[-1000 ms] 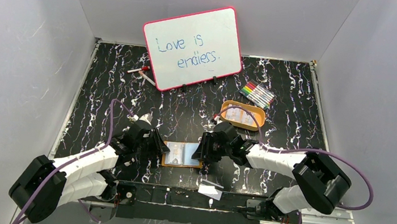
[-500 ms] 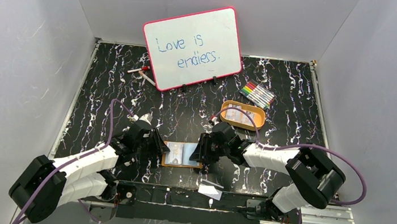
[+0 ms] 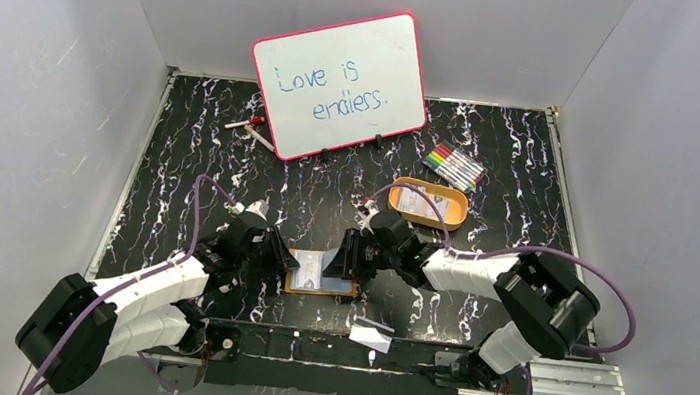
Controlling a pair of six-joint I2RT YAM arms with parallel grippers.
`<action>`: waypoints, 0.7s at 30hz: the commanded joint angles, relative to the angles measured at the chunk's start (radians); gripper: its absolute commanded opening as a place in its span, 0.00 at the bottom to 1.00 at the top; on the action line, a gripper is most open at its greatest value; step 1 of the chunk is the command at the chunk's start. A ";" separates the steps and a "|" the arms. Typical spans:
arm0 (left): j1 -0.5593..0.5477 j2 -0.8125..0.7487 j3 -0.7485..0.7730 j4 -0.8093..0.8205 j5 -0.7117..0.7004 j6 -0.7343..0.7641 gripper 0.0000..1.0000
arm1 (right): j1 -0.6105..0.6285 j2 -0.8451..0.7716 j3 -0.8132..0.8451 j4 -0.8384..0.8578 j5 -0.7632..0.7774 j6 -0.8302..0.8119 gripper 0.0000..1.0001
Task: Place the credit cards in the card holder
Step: Turn over the card slot in the card holder.
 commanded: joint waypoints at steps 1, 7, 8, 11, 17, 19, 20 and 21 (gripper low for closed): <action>-0.002 -0.022 0.002 -0.022 -0.006 0.001 0.25 | 0.019 0.040 0.079 0.091 -0.059 -0.015 0.46; -0.001 -0.045 0.025 -0.085 -0.038 0.006 0.25 | 0.050 0.128 0.163 0.091 -0.089 -0.035 0.48; -0.001 -0.053 0.034 -0.103 -0.053 0.006 0.25 | 0.052 0.140 0.170 0.096 -0.094 -0.035 0.49; -0.001 -0.098 0.055 -0.161 -0.118 -0.002 0.25 | 0.059 0.168 0.186 0.100 -0.104 -0.038 0.49; -0.001 -0.197 0.111 -0.255 -0.216 -0.003 0.27 | 0.060 0.158 0.207 0.063 -0.096 -0.071 0.50; -0.001 -0.216 0.131 -0.265 -0.227 0.005 0.27 | 0.059 0.161 0.221 0.044 -0.095 -0.079 0.50; -0.001 -0.221 0.142 -0.268 -0.231 0.009 0.28 | 0.060 0.153 0.224 0.037 -0.092 -0.087 0.50; -0.001 -0.224 0.154 -0.270 -0.230 0.016 0.28 | 0.059 0.135 0.230 0.021 -0.075 -0.098 0.49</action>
